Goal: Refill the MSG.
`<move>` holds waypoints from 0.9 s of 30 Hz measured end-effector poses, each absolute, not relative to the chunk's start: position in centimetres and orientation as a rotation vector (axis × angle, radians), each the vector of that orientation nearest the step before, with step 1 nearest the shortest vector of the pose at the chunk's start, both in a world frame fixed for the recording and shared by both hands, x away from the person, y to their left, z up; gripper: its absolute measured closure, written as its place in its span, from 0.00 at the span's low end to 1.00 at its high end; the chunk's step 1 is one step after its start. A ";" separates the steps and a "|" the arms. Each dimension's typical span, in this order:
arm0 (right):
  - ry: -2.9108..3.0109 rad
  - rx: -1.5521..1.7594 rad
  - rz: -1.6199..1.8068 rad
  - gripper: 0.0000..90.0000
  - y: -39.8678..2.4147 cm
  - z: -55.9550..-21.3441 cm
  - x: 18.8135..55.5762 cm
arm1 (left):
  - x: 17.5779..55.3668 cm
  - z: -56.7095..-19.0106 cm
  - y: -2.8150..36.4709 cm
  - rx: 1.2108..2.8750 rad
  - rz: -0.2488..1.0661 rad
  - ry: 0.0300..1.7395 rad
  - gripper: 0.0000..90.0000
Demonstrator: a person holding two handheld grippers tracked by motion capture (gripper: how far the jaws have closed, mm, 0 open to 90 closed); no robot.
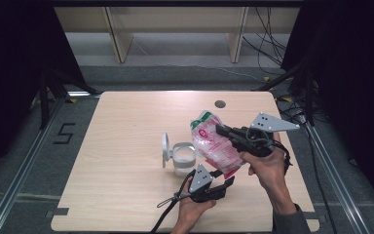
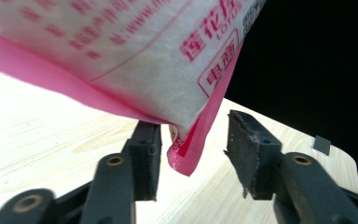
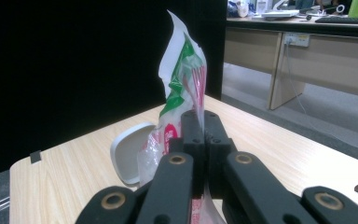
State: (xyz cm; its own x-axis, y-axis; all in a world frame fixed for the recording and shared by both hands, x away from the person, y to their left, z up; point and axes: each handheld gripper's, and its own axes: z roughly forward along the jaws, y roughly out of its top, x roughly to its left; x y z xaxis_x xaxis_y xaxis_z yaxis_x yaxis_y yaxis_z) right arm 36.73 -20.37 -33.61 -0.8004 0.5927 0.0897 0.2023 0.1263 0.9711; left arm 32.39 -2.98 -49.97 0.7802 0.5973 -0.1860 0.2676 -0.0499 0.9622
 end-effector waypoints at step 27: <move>2.048 0.866 1.766 1.00 -23.3 -36.6 36.8 | 29.7 -49.5 2.0 1.673 0.372 0.695 0.49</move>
State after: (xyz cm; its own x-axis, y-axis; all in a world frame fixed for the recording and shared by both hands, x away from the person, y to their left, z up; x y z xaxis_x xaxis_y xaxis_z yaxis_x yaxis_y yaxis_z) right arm 36.82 -23.33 -36.60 -0.7730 0.6150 0.1560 0.2446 0.0620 0.9676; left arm 29.71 2.02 -49.54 0.7681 0.6271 -0.1293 0.2400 -0.0948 0.9661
